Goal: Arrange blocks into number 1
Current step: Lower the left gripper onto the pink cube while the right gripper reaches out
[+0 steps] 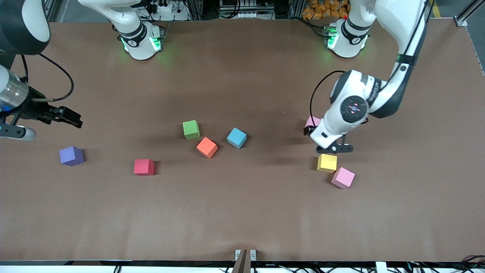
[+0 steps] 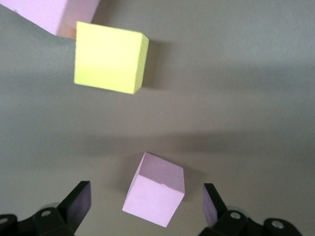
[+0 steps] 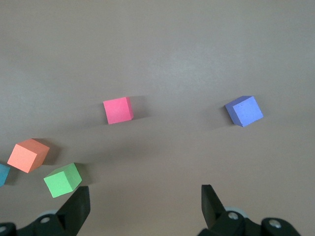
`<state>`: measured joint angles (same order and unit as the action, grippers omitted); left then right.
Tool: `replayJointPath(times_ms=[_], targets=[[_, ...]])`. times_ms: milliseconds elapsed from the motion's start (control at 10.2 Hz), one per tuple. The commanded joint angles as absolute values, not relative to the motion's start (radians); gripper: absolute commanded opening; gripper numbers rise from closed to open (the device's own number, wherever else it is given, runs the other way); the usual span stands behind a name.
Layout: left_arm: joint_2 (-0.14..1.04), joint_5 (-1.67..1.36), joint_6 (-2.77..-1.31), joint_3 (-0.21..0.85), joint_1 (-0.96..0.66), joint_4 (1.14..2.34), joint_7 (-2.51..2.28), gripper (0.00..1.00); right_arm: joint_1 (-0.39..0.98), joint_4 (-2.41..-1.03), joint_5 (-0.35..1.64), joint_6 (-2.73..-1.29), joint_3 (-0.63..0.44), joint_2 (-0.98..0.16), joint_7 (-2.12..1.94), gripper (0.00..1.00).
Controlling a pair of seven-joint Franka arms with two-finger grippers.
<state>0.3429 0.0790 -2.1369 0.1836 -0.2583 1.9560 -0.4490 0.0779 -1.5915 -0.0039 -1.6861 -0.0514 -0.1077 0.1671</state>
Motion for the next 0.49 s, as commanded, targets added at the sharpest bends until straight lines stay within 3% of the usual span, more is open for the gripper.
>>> replayJointPath(times_ms=[0,393], targets=[[0.295,0.17,-2.233,0.231,-0.258,2.078,-0.462,1.0,0.086,-1.585,-0.008,-1.706,-0.054,-0.124,0.183,1.0],[0.281,0.275,-2.284,0.284,-0.241,2.146,-0.369,1.0,0.095,-1.589,-0.008,-1.729,-0.054,-0.152,0.193,1.0]])
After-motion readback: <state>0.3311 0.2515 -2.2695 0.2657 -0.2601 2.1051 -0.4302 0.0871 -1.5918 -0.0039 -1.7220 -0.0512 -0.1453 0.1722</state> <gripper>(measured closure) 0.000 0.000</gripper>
